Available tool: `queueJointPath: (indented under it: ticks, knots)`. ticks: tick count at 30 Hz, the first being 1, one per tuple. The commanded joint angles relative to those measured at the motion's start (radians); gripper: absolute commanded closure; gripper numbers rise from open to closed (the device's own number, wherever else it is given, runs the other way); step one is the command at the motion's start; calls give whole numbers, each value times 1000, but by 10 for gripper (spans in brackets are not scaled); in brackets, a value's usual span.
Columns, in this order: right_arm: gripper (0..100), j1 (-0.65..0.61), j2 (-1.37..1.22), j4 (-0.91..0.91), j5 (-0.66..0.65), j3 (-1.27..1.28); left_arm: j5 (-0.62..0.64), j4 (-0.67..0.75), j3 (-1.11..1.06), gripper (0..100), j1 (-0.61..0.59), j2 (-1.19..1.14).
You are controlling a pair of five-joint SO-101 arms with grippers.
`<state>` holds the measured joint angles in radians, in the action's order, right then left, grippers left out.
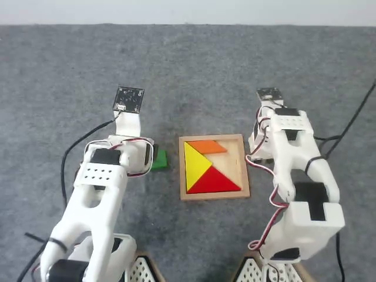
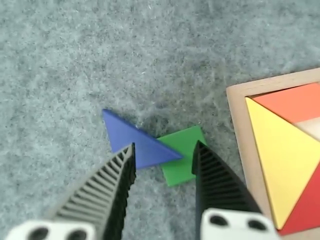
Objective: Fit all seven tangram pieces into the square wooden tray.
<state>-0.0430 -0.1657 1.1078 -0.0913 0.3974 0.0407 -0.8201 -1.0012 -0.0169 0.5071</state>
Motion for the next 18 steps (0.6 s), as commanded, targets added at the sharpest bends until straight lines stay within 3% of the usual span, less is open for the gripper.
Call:
queueJointPath:
  ticks: [1, 7, 13, 18]
  knots:
    - [921, 8, 136, -16, 35, -48, 8, 28, 7, 812, -5, 38]
    - [920, 4, 286, -18, 43, -51, 8, 28, 7, 812, -5, 38]
    - [913, -15, 246, -27, 28, -23, 8, 28, 7, 812, -5, 38]
    - [807, -65, 97, -73, 3, -8, 8, 28, 7, 812, -5, 38]
